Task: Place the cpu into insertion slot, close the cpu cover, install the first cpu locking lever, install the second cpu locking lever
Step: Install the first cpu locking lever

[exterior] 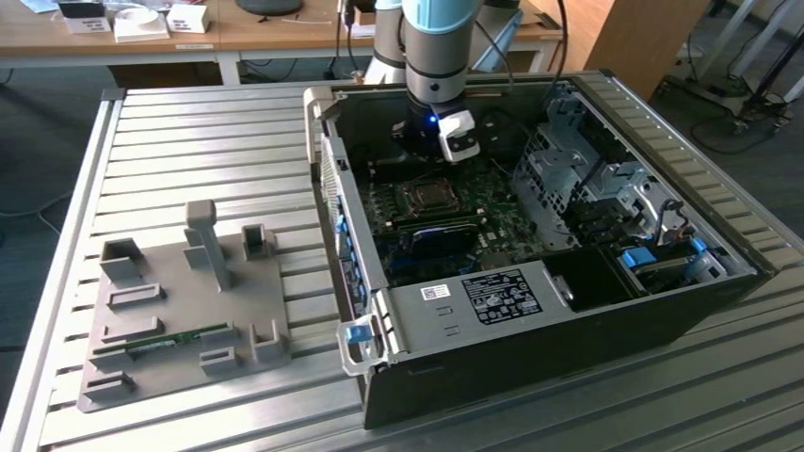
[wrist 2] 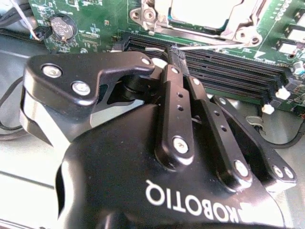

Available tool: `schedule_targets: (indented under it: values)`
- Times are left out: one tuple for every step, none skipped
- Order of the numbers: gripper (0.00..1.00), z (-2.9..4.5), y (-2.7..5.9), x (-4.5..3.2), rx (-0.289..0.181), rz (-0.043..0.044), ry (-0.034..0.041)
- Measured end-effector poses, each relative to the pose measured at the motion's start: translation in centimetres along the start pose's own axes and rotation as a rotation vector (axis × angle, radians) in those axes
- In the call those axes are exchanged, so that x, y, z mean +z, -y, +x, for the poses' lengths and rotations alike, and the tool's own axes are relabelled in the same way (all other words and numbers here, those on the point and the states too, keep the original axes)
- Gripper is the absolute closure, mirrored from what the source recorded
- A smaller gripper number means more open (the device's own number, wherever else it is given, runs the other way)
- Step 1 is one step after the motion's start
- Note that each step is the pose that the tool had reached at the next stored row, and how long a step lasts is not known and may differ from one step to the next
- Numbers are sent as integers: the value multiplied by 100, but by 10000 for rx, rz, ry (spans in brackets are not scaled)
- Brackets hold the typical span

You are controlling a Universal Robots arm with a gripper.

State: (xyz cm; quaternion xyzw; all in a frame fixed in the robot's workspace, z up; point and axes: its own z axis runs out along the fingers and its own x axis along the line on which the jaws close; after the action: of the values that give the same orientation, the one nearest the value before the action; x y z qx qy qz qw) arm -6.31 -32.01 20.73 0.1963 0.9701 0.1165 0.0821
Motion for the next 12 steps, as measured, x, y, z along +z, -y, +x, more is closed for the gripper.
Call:
schedule_targets:
  values:
    - [89,-4,-1,1,0,0,0]
    - [89,-6,-2,2,0,0,0]
    - [89,-8,-3,2,1,0,1]
    - [89,-9,-4,3,2,0,1]
    - [89,-10,-4,4,2,0,0]
    - [89,-10,-5,4,2,0,1]
    - [89,-9,-8,5,0,1,0]
    - [89,-8,-10,6,0,2,0]
    - [89,-7,-12,7,-1,2,0]
    - [89,-6,-14,7,-1,1,0]
    - [89,-5,-15,8,0,1,0]
    - [89,-4,-17,9,0,0,0]
